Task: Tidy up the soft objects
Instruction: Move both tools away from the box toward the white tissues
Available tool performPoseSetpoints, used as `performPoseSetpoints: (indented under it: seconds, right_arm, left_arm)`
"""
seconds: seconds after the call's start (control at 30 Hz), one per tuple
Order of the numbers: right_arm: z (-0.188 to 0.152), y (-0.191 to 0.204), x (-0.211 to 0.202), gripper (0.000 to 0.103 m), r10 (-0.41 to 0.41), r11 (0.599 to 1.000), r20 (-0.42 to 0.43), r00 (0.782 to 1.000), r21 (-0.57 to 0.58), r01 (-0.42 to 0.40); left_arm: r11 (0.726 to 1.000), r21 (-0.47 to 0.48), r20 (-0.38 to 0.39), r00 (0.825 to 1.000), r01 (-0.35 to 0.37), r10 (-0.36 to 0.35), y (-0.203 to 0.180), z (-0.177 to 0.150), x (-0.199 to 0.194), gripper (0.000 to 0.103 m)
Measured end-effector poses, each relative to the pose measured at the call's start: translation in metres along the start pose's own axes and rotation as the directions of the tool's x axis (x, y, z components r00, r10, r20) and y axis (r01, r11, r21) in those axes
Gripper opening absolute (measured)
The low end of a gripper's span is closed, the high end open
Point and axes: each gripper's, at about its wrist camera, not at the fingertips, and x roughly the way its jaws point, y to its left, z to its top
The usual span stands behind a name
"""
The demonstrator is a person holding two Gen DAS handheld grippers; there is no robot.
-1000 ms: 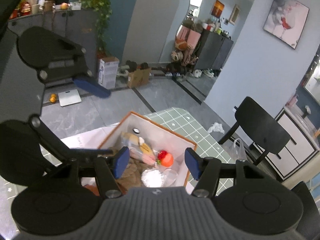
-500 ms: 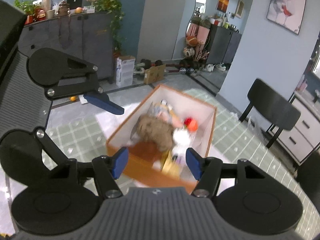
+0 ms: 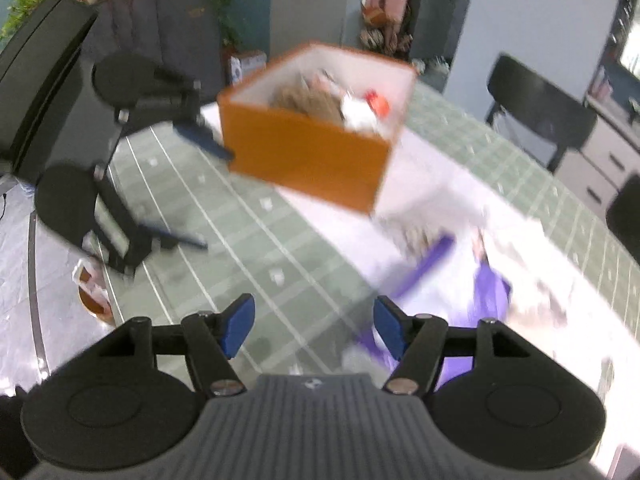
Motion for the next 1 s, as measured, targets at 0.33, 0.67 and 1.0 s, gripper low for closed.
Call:
performPoseSetpoints:
  seconds: [0.33,0.67,1.0]
  right_arm:
    - [-0.059,-0.041,-0.008,0.067,-0.033,0.993,-0.053,0.998,0.112,0.039]
    - [-0.08,-0.089,-0.007,0.068,-0.109,0.974,-0.082,0.991,0.189,0.123]
    - [-0.087,-0.155,0.012,0.08,-0.21,0.932,-0.144,0.967,0.268,0.243]
  left_arm:
    - [1.0,-0.006,-0.016,1.0,-0.019,0.019,-0.004,0.021,0.029,0.086]
    - [0.996,-0.081,0.012,0.999,-0.04,0.041,0.039,0.077,0.037,0.088]
    - [0.975,-0.223,0.0,1.0,-0.021,0.021,0.077,0.138,0.079,0.089]
